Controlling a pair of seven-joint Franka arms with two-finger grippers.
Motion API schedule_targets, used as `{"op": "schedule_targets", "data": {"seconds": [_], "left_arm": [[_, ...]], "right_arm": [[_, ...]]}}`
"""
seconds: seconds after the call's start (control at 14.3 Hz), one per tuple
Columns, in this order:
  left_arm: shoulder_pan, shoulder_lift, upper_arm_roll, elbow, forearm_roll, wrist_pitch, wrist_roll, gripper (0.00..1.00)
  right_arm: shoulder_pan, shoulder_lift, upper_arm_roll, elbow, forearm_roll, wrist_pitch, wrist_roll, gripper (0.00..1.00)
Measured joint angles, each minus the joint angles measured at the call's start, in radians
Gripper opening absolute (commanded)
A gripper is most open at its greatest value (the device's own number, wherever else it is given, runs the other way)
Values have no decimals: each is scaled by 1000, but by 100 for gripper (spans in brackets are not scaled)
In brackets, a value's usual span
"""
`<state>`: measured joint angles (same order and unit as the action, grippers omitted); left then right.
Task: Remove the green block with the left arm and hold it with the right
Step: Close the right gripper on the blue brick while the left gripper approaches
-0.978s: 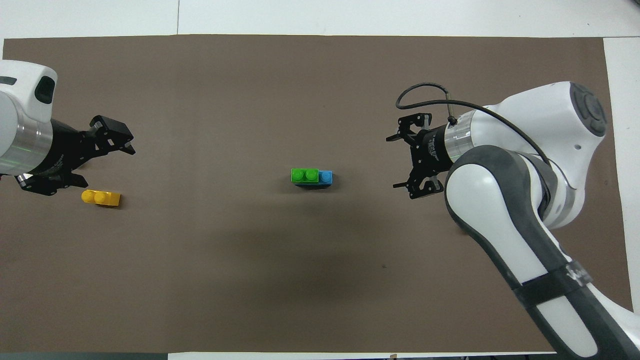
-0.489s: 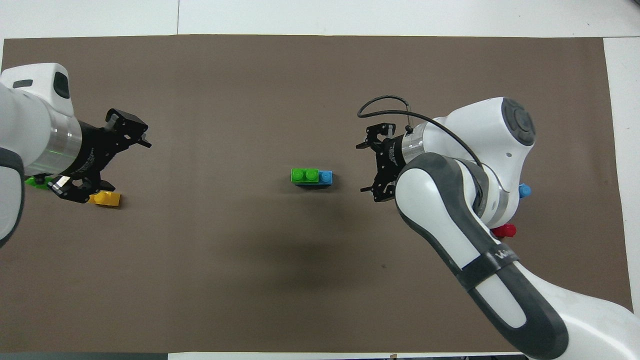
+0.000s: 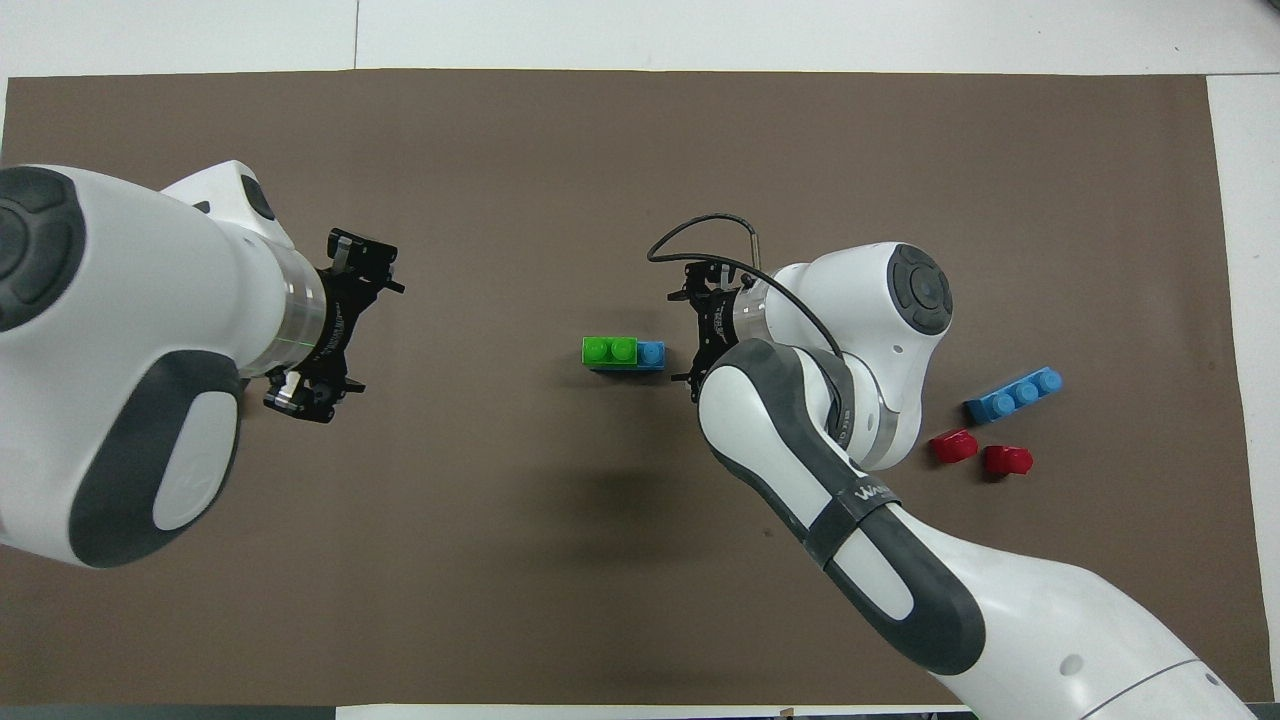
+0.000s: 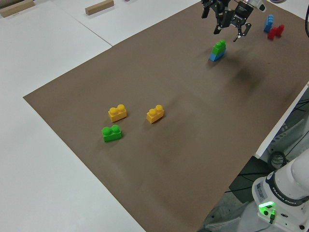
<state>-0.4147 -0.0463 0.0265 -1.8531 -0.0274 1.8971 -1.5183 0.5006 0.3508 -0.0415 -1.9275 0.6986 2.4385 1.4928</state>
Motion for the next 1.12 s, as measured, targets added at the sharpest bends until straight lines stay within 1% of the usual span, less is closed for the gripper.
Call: {"op": "schedule_targets", "data": {"seconds": [0.14,0.42,0.7,0.84,0.98,1.05,1.12], "left_arm": [[-32,3,-1,-29,0,35,-89,100],[-68,27,0,-48,0,70,-297,100],[-141,80,-1,-74,0,159,-493,100],[-177,116,-1,-78,0,200,-577,100],[-202,150,0,-78,0,241,-647,100],[-217,166,-1,-79,0,261,-680,100],[-234,179,0,-79,0,276,-708,100]], "right_arm": [[16,12,0,-8,10,30,0,99],[30,37,0,-19,12,94,0,99],[58,73,0,-19,32,150,0,98],[64,79,0,-19,32,159,0,95],[64,80,0,-19,32,165,0,74],[64,79,0,-20,33,166,0,57],[64,79,0,-21,33,167,0,34]]}}
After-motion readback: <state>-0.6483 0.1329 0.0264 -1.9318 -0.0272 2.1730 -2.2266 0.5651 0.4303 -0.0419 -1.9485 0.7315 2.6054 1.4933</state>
